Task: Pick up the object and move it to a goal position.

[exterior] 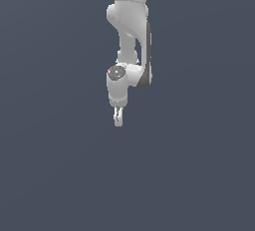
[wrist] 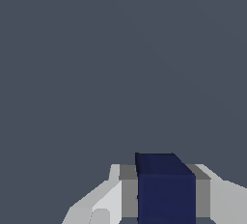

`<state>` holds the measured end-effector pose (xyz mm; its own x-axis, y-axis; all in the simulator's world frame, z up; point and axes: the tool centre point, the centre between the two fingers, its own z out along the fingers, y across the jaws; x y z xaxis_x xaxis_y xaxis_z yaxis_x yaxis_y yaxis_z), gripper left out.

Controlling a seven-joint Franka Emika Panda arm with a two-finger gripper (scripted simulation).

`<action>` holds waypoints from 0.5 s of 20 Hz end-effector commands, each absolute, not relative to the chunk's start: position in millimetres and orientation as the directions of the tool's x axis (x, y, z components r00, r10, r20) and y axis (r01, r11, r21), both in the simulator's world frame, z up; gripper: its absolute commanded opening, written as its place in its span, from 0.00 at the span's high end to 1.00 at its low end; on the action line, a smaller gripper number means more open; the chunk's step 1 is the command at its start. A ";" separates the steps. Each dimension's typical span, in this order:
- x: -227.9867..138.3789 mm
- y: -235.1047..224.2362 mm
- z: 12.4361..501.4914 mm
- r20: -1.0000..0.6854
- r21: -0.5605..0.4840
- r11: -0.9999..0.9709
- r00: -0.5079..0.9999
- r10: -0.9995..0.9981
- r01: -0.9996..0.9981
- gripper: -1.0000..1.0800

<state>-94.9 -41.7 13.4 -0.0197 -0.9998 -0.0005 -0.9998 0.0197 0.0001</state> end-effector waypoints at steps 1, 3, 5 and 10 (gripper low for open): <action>-95.0 -41.7 13.0 0.000 0.000 0.020 -0.020 -1.000 -1.000 1.00; -95.0 -41.7 13.0 0.000 0.000 0.020 -0.020 -1.000 -1.000 1.00; -95.0 -41.7 13.0 0.000 0.000 0.020 -0.020 -1.000 -1.000 1.00; -94.9 -42.1 15.4 -0.001 -0.001 0.020 -0.020 -1.000 -1.000 1.00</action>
